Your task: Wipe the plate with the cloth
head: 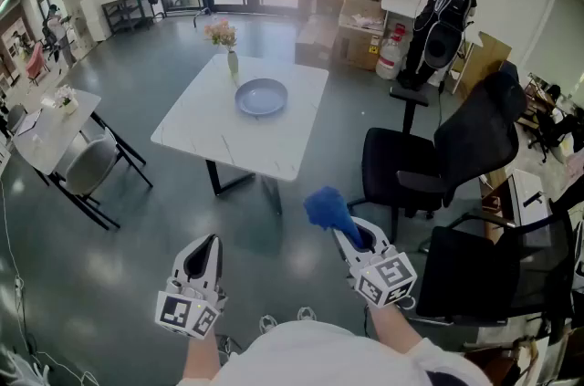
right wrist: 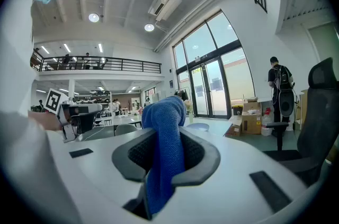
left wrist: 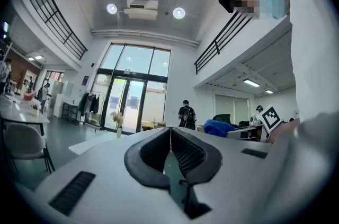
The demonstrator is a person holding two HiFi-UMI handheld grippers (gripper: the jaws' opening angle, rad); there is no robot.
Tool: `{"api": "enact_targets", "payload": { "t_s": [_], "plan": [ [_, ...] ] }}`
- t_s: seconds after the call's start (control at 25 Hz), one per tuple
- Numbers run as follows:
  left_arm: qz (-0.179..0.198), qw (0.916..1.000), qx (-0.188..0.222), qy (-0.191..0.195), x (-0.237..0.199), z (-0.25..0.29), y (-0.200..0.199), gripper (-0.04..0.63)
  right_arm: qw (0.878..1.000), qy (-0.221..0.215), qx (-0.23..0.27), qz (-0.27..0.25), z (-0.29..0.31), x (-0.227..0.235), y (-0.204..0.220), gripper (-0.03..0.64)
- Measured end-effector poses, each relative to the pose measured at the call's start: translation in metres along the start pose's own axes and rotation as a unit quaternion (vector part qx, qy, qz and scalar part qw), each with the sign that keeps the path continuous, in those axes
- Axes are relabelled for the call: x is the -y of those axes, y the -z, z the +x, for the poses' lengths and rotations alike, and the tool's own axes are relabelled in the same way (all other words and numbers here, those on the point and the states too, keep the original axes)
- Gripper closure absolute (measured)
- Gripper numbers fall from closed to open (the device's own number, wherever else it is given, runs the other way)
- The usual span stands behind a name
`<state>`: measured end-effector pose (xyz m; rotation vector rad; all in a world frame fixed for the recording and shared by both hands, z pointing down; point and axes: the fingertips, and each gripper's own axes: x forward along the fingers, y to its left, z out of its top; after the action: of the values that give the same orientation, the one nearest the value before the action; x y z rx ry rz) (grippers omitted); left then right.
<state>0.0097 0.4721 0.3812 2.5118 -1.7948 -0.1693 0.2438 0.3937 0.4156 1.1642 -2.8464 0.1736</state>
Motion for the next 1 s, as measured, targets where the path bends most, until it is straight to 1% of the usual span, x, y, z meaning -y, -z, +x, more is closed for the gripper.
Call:
{"api": "enact_targets", "payload": {
  "t_s": [0.12, 0.28, 0.4, 0.52, 0.84, 1.0],
  "plan": [
    [-0.014, 0.9999, 0.003, 0.004, 0.004, 0.002, 0.004, 0.561, 1.0, -0.002, -0.004, 0.002, -0.003, 0.002, 0.005, 0.525],
    [-0.004, 1.0, 0.001, 0.002, 0.009, 0.005, 0.003, 0.561, 1.0, -0.001, -0.003, 0.009, -0.004, 0.008, 0.007, 0.525],
    [-0.012, 0.9999, 0.008, 0.003, 0.011, 0.009, 0.001, 0.561, 1.0, 0.001, 0.002, 0.016, -0.004, 0.016, 0.008, 0.525],
    [-0.007, 0.9999, 0.009, 0.001, 0.011, 0.016, 0.002, 0.561, 0.999, -0.003, 0.007, 0.031, -0.001, 0.023, 0.008, 0.525],
    [-0.029, 0.9993, 0.015, -0.019, 0.02, 0.025, 0.023, 0.561, 0.999, -0.022, -0.008, 0.043, 0.005, 0.044, 0.028, 0.525],
    [-0.04, 0.9983, 0.001, -0.041, 0.016, 0.02, 0.038, 0.561, 0.998, -0.032, -0.019, 0.049, 0.011, 0.051, 0.039, 0.525]
  ]
}}
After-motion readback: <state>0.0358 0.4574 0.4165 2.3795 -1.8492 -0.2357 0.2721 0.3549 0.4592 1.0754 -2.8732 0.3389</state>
